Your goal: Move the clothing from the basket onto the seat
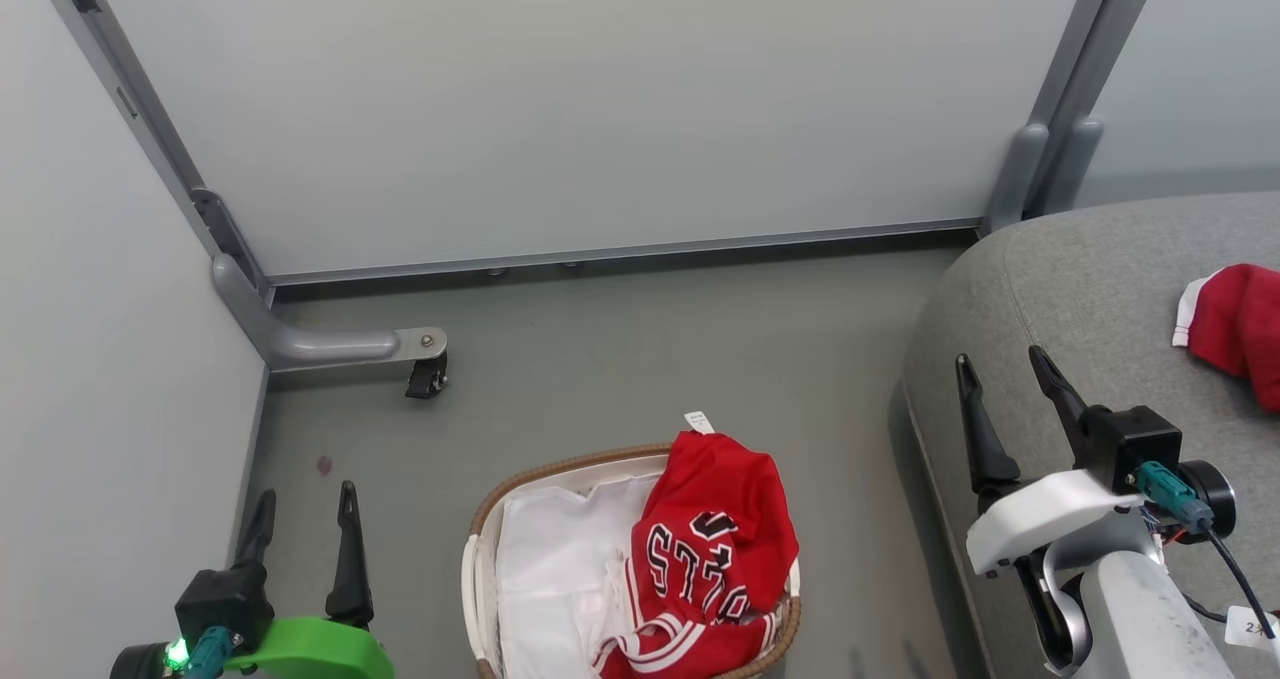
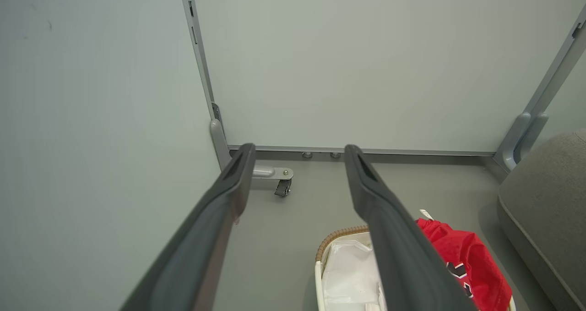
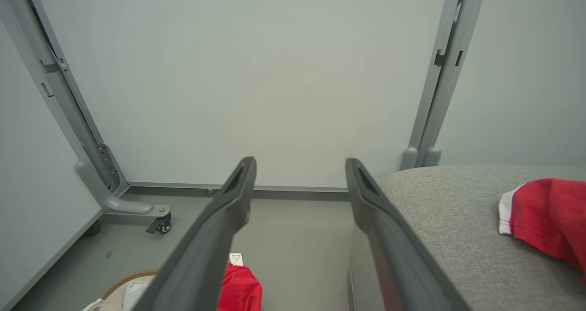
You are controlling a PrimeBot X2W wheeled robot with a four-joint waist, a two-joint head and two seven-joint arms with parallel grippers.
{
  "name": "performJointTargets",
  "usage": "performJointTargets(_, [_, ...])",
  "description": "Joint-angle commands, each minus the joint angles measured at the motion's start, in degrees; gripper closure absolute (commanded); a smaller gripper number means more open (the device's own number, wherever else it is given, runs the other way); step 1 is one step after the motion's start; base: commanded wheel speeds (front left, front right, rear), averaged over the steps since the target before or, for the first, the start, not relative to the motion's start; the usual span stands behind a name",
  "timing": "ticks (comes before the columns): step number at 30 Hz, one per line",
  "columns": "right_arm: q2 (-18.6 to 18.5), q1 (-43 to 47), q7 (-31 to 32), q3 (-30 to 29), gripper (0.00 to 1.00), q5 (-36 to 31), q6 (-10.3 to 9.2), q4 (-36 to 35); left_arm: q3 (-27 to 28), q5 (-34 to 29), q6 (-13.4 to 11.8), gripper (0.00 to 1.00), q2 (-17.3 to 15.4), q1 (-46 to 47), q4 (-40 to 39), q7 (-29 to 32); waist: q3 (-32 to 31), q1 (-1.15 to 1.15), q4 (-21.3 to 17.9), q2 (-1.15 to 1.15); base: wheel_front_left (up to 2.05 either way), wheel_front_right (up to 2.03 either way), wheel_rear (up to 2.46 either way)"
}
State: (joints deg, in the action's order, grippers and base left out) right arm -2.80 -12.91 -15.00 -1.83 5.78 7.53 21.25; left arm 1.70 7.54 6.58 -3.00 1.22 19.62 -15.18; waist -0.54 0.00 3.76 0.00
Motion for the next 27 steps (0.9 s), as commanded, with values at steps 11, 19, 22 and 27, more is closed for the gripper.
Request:
performJointTargets(11, [-0.25, -1.05, -0.27, 1.39, 0.00, 0.29, -0.08, -1.28, -3.17, 3.47, 0.66, 0.00, 0.04, 2.06, 1.86, 0.05, 4.17, 0.00, -1.58, 0.00, 0.00, 0.00, 0.00])
performJointTargets(19, [-0.25, -8.29, -0.27, 2.62, 0.00, 0.30, -0.07, -4.22, -10.52, 8.31, 0.94, 0.00, -0.01, 12.25, 6.23, 0.04, 16.86, 0.00, -4.94, 0.00, 0.00, 0.00, 0.00])
performJointTargets(22, [-0.23, -10.97, -0.27, 3.25, 0.00, 0.90, -0.07, -5.52, -13.31, 9.67, 0.96, 0.00, -0.76, 16.34, 7.75, 0.04, 20.94, 0.00, -6.33, 0.00, 0.00, 0.00, 0.00])
performJointTargets(27, [-0.22, -15.23, -0.27, 4.45, 0.00, 1.91, -0.07, -8.35, -18.07, 12.79, 0.96, 0.00, -2.61, 23.33, 10.84, 0.05, 27.81, 0.00, -8.92, 0.00, 0.00, 0.00, 0.00])
